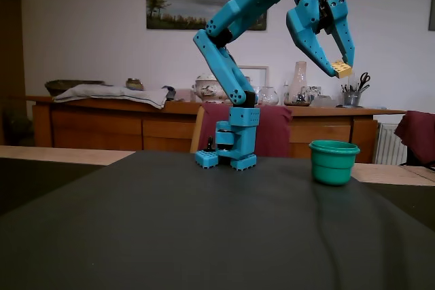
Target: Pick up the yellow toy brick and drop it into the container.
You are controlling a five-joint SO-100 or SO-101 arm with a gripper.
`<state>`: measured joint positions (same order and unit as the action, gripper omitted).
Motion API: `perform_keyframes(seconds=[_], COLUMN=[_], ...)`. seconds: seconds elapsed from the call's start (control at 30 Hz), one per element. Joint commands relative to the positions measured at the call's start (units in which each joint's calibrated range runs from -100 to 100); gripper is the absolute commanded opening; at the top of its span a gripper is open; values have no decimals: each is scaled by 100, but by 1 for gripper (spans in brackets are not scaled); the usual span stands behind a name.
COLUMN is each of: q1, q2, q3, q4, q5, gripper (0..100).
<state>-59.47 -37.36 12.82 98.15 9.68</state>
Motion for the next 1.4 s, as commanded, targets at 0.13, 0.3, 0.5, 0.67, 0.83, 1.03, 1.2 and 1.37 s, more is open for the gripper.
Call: perform_keyframes(seconds=[0.13, 0.3, 0.5, 0.67, 0.83, 1.03, 1.2, 1.37], q1=[55, 63, -30, -23, 39, 47, -38, -38], q2=[-160, -168, -75, -67, -67, -75, -75, -67], q3=[577, 1037, 1055, 1055, 1507, 2129, 2210, 2210], q4=[16, -233, -224, -411, -819, -1192, -1219, -1352], q5=[-1, 5, -37, -37, -37, -37, -142, -252], gripper=[0, 0, 0, 0, 0, 0, 0, 0])
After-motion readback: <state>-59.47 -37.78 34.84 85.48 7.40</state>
